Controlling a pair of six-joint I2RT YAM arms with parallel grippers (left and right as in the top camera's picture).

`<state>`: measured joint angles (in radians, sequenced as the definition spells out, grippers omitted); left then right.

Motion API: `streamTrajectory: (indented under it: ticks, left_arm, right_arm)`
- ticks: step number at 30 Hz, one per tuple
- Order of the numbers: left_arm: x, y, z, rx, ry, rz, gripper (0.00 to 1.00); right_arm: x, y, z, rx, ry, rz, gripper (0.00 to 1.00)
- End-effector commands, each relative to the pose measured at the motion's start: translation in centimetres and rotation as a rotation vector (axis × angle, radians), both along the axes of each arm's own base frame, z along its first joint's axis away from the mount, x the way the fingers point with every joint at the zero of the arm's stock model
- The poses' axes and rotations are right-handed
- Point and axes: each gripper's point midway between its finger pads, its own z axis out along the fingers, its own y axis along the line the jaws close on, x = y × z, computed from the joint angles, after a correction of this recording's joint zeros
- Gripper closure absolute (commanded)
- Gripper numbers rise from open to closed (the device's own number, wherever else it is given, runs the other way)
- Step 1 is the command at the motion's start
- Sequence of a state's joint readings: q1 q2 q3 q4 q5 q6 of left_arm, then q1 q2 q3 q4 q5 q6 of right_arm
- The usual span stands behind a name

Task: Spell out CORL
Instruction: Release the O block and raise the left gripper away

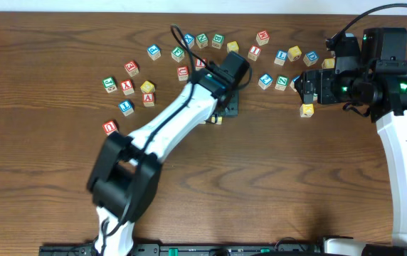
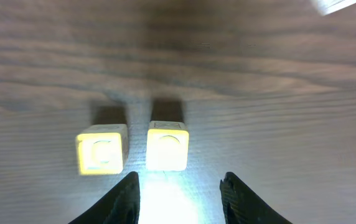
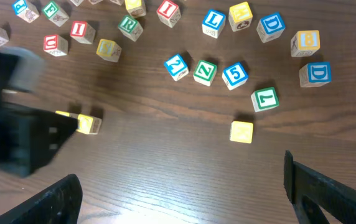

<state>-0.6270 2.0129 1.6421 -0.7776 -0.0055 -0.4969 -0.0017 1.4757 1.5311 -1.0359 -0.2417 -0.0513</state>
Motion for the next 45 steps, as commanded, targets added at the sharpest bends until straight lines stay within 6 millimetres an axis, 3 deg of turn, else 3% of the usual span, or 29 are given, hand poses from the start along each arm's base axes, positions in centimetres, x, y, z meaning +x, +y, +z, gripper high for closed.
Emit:
streamTrajectory:
  ticks: [1,5,11,16,20,25,29,37,45]
  left_arm:
    - [0.7,1.1,4.4,-0.032,-0.085,-0.012,0.58]
    - [0.9,3.7,8.1,-0.04,-0.143,-0.013,0.58]
    - [2.1,10.5,12.5,-0.045,-0.217,0.106,0.58]
    - [3.6,17.4,13.5,0.046,-0.257,0.268,0.58]
    - [4.0,20.6,13.1,0.061,-0.244,0.343,0.57]
    - [4.1,22.2,13.1,0.067,-0.241,0.38,0.57]
    - [4.2,22.6,13.1,0.08,-0.243,0.365,0.57]
    - [4.2,22.9,13.1,0.099,-0.247,0.357,0.57]
    - [4.3,23.8,13.1,0.114,-0.246,0.355,0.56]
  right_arm:
    - [0.2,0.1,0.7,0.016,-0.014,-0.004,0.01]
    - [0.2,0.3,0.7,0.028,-0.014,0.005,0.01]
    - [0.3,0.3,0.8,0.039,-0.013,-0.012,0.01]
    - [0.2,0.8,0.8,0.051,-0.006,-0.02,0.01]
    - [0.1,1.6,0.7,0.061,0.008,-0.048,0.01]
    - [0.2,2.2,1.0,0.059,0.005,-0.067,0.01]
    - [0.1,3.1,2.6,0.058,-0.017,-0.05,0.01]
    - [1.1,2.4,4.7,-0.006,0.048,-0.09,0.02]
    - [4.2,2.8,3.7,-0.032,0.157,-0.09,0.02]
